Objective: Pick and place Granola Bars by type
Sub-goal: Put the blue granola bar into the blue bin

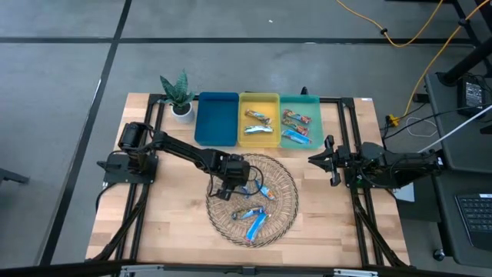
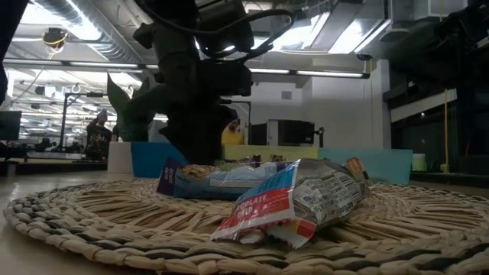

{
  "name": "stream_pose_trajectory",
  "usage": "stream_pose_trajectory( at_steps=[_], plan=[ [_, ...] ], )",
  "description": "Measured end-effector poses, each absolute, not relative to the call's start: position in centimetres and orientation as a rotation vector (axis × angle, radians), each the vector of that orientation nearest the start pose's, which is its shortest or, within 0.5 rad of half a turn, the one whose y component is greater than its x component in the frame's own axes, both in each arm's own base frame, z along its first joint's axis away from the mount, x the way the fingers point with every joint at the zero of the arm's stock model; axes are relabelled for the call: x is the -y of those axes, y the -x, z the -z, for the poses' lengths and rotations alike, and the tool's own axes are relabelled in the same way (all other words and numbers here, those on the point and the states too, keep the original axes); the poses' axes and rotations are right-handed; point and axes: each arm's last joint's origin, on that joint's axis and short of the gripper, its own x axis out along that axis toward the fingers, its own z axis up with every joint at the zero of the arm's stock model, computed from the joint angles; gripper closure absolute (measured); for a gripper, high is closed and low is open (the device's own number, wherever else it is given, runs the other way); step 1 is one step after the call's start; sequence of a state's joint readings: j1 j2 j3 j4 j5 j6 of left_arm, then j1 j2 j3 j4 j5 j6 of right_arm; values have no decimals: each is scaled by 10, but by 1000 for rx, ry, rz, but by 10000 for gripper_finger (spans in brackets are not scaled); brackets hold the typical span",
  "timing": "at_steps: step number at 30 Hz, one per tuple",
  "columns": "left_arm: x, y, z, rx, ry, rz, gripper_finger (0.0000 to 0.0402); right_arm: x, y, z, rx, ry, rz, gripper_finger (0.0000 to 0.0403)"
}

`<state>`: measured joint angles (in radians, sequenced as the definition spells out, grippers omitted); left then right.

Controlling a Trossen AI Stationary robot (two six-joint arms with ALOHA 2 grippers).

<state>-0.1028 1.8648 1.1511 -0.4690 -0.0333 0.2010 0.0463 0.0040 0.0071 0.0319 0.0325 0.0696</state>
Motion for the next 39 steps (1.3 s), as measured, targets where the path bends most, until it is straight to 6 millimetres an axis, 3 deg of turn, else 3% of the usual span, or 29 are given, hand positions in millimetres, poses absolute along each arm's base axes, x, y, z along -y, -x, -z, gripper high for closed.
stream_pose_trajectory(
  at_steps=[6, 15, 29, 39],
  plan=[
    [36, -356, -152, -1175, -192, 136, 337, -4, -97, -169, 34, -71, -15, 354],
    [35, -351, -172, -1129, -145, 105, 347, -4, -97, -169, 34, -71, -15, 354],
    [32, -349, -268, -837, -105, -35, 347, -4, -97, -169, 34, -71, -15, 354],
    [25, -326, -332, -621, -24, -228, 347, -4, -97, -169, 34, -71, -15, 354]
  ],
)
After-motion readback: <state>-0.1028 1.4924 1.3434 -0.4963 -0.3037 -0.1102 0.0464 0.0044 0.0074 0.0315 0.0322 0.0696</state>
